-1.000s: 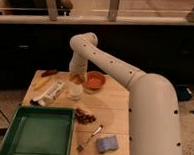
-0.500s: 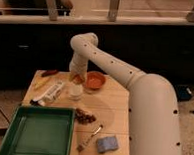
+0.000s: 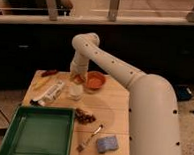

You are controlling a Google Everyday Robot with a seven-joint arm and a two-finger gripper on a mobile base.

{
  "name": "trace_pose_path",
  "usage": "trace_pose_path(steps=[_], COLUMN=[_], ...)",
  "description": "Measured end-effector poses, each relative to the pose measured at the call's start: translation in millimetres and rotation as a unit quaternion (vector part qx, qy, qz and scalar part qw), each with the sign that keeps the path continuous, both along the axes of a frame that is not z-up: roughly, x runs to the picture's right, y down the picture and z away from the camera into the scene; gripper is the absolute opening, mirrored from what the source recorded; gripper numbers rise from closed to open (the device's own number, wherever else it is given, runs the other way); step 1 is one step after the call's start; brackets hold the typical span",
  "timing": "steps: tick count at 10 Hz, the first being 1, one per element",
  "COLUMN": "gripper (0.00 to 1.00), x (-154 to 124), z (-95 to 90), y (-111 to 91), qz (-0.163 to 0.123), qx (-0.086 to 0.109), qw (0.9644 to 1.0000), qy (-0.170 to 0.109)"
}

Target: Place apple in paper cup

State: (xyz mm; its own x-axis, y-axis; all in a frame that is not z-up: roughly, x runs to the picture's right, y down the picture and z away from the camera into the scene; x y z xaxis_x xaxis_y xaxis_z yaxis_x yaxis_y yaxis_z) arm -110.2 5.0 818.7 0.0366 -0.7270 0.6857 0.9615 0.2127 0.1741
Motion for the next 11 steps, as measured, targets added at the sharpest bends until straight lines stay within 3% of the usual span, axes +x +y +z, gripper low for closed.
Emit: trace_pose_path(steps=[5, 11], gripper=[0.09, 0.20], x=[-0.7, -2.7], z=[1.5, 3.4], y=[1.5, 2.4], qz=[-0.004, -0.008], qx=[-0.007, -0.010], qw=[0.9999, 0.9996], qy=[-0.013, -0.025])
